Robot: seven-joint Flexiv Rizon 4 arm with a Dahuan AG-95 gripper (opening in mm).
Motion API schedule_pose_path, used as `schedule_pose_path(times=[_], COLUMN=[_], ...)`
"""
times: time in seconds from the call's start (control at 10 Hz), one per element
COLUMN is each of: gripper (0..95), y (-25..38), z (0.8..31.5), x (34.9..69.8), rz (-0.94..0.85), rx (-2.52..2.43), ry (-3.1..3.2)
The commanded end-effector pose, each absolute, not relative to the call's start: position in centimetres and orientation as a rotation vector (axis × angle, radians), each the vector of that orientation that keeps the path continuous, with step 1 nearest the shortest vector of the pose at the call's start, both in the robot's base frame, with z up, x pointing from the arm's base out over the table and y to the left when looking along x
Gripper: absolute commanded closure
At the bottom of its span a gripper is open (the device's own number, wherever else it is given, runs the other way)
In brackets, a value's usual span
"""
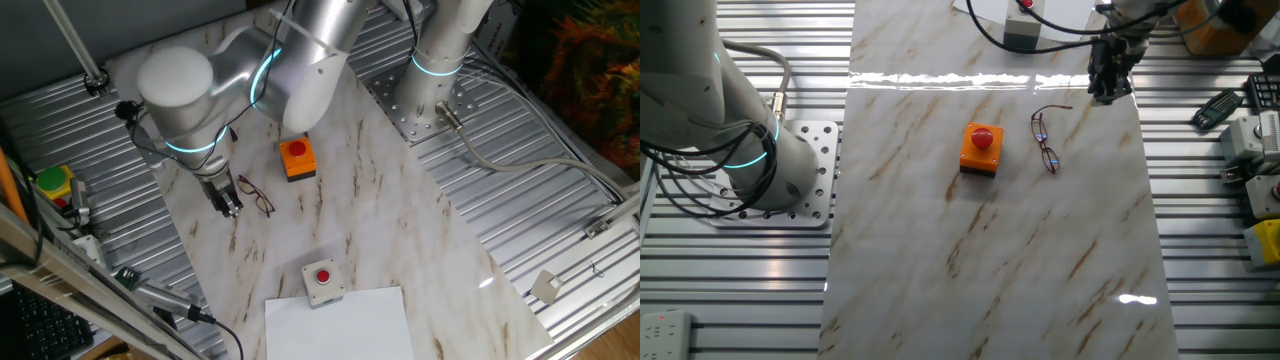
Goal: Unfold the leg of the glasses (with one hand)
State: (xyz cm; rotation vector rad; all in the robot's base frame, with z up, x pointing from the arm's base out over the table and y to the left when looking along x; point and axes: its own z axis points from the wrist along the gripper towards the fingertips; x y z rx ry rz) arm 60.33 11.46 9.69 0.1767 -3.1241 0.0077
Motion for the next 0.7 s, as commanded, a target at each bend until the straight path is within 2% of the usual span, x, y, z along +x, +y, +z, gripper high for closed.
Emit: schedule_pose_path(times=[0.1, 0.7], gripper=[76.0, 76.0], y=[11.5, 12.2], z=[9.5, 7.9], x=[60.2, 58.5], rz=[-0.002, -0.025], rx=[0.173, 0.175], ry=[-3.114, -3.101])
